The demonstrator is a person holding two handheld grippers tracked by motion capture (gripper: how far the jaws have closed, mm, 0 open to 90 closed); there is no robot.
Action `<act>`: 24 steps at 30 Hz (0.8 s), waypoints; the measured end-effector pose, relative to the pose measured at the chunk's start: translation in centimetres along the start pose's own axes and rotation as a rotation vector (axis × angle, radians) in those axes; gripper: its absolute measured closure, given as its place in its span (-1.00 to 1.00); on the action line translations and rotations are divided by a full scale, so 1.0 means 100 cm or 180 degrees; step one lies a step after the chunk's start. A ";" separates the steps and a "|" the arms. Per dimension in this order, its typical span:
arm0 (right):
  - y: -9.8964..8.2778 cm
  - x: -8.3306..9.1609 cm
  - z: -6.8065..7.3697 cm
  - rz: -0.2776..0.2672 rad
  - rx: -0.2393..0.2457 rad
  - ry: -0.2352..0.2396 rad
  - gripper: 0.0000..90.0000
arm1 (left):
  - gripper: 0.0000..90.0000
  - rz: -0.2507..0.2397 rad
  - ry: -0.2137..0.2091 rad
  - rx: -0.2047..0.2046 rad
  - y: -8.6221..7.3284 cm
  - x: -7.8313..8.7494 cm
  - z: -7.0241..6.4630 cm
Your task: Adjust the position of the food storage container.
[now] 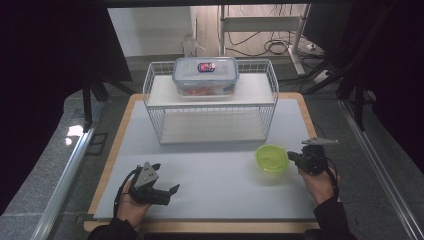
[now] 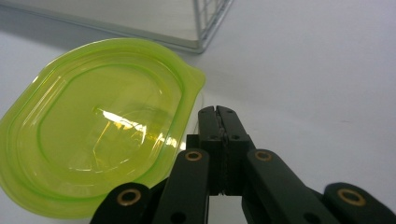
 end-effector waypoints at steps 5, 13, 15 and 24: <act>0.000 -0.002 0.011 0.0030 0.0033 0.0104 1.00 | -0.90 0.0000 -0.0002 0.0001 0.000 0.000 0.000; 0.001 -0.011 0.033 0.0147 0.0196 0.0244 0.99 | -0.90 0.0014 -0.0006 -0.0008 0.000 -0.001 -0.001; 0.001 -0.014 0.039 0.0179 0.0251 0.0272 0.99 | -0.90 0.0021 -0.0009 -0.0015 0.000 -0.001 -0.001; -0.004 -0.020 0.034 0.0298 0.0218 0.0241 0.95 | -0.89 0.0053 -0.0017 -0.0036 -0.001 -0.002 -0.002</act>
Point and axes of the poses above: each handheld gripper's, and its own axes: x roughly backward along the jaws, y roughly out of its top, z roughly to its left, the point moved 3 cm from there along -x, roughly forward along the jaws, and after that the axes turned 4 degrees about x, right-handed, at the moved point
